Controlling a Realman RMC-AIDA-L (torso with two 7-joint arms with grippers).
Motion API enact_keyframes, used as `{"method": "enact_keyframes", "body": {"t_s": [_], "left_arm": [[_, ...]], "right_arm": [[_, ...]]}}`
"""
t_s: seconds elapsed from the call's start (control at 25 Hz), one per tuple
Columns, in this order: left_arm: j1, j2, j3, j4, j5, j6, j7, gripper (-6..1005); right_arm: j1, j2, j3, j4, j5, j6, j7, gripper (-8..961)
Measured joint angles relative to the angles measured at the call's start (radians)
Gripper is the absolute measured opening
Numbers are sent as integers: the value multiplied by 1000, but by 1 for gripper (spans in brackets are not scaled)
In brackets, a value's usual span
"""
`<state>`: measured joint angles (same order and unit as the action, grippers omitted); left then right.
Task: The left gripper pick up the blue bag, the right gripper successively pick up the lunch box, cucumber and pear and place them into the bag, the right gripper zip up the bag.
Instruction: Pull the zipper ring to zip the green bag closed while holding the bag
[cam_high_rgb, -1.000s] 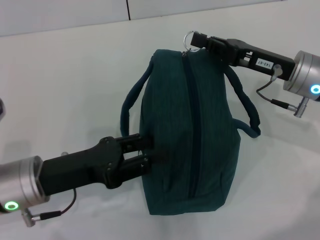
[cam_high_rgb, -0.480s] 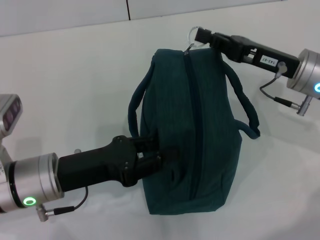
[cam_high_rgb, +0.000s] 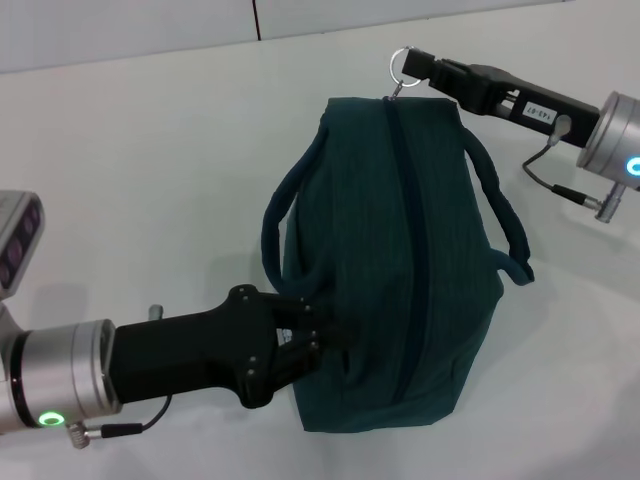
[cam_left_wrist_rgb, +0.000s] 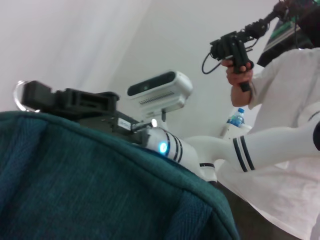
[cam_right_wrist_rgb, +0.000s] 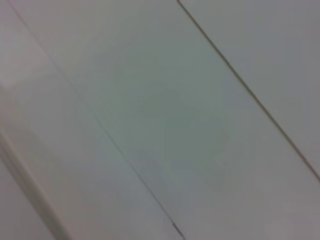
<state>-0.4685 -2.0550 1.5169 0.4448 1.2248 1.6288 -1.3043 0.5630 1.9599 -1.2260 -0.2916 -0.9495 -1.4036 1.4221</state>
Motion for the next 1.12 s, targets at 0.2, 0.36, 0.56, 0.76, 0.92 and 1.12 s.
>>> {"method": "enact_keyframes", "body": {"t_s": [0.2,0.36,0.56,0.76,0.92,1.12], "left_arm": [[6,2,0,-5,1,10,26,136],[9,4,4,-8,1,17,42,106],[10,11,3,-19,2,36,64,69],[18,16,1,-21,2,50,81,54],[19,17,0,-21,2,51,81,53],[19,18,-2,-22,-4,51,81,53]], "right_arm": [[0,1,-3,2,-1,28,-27,15],[0,5,0,-2,-2,51,-50,15],[2,8,1,-5,-2,93,-79,16],[4,9,-2,-4,-2,127,-104,16],[6,12,-4,2,-12,141,-109,16],[0,25,-5,3,-52,149,-109,17]]}}
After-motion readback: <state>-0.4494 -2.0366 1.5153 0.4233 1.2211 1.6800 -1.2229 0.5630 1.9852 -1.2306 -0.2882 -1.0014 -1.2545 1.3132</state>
